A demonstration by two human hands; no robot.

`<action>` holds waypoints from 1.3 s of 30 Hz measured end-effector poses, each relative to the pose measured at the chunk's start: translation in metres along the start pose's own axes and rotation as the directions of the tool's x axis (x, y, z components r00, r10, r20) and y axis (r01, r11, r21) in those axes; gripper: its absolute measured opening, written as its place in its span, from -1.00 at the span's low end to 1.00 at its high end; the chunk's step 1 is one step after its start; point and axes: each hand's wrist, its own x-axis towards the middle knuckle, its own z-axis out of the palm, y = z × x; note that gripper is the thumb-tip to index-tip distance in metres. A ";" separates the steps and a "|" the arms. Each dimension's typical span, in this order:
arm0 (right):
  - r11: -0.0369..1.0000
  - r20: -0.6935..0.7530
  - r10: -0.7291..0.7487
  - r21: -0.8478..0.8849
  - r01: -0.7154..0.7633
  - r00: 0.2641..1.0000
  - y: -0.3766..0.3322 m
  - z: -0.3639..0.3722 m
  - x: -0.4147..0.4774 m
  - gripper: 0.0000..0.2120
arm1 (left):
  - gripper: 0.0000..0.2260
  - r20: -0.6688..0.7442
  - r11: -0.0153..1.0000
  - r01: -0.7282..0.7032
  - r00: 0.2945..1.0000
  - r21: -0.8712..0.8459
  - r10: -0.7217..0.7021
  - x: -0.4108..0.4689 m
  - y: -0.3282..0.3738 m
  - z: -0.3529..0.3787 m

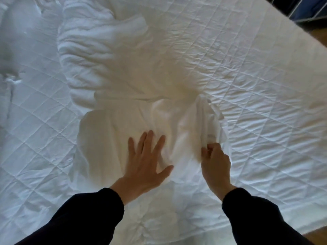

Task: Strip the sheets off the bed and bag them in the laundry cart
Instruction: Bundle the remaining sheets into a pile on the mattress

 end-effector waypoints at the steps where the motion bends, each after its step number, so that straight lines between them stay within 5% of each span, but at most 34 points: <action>1: 1.000 0.009 -0.012 -0.002 0.012 1.000 0.001 -0.004 0.004 -0.90 | -0.23 -0.007 1.000 0.001 1.000 0.024 -0.001 0.002 -0.001 0.002; 9: 0.999 -0.110 -0.028 0.029 0.031 0.994 0.011 -0.027 0.046 -0.90 | -0.26 0.056 0.991 0.048 0.997 0.122 -0.055 0.022 -0.019 -0.006; 12: 0.986 -0.178 0.073 0.158 -0.045 0.981 0.009 -0.013 0.035 -0.96 | -0.25 0.047 0.993 0.049 0.997 0.111 -0.054 0.018 -0.028 0.000; 16: 0.909 -0.157 0.147 0.410 -0.071 0.977 0.011 0.001 -0.014 -0.76 | -0.18 -0.118 0.992 -0.100 0.987 0.073 0.108 -0.013 -0.019 0.006; 18: 0.946 -0.161 0.009 0.322 0.044 0.987 0.020 0.009 -0.037 -0.58 | -0.08 -0.119 0.965 -0.227 0.963 0.133 0.242 -0.030 -0.014 0.013; 20: 0.982 -0.145 -0.178 0.032 0.185 0.973 0.029 0.022 -0.052 -0.30 | -0.01 -0.022 0.947 -0.231 0.970 0.225 0.241 -0.033 -0.012 0.017; 23: 0.842 -0.015 -0.428 -0.371 0.393 0.904 0.022 0.034 -0.057 -0.02 | -0.06 -0.016 0.962 -0.140 0.989 0.233 0.148 -0.016 -0.020 0.015; 26: 0.693 0.093 -0.542 -0.513 0.506 0.835 0.007 0.037 -0.038 -0.03 | -0.11 -0.058 0.977 -0.171 0.982 0.128 0.180 -0.001 -0.029 -0.001; 29: 0.616 0.154 -0.587 -0.552 0.562 0.795 -0.006 0.026 -0.008 -0.09 | -0.14 -0.110 0.966 -0.243 0.961 0.090 0.252 0.007 -0.039 -0.024; 34: 0.576 0.290 -0.636 -0.438 0.690 0.715 -0.025 0.011 0.014 -0.28 | 0.07 -0.074 0.963 -0.014 0.997 0.270 0.036 0.000 -0.060 -0.040; 39: 0.581 0.412 -0.599 -0.365 0.727 0.686 -0.056 -0.004 0.019 -0.41 | -0.10 -0.016 0.980 -0.087 0.996 0.179 0.092 -0.008 -0.075 -0.053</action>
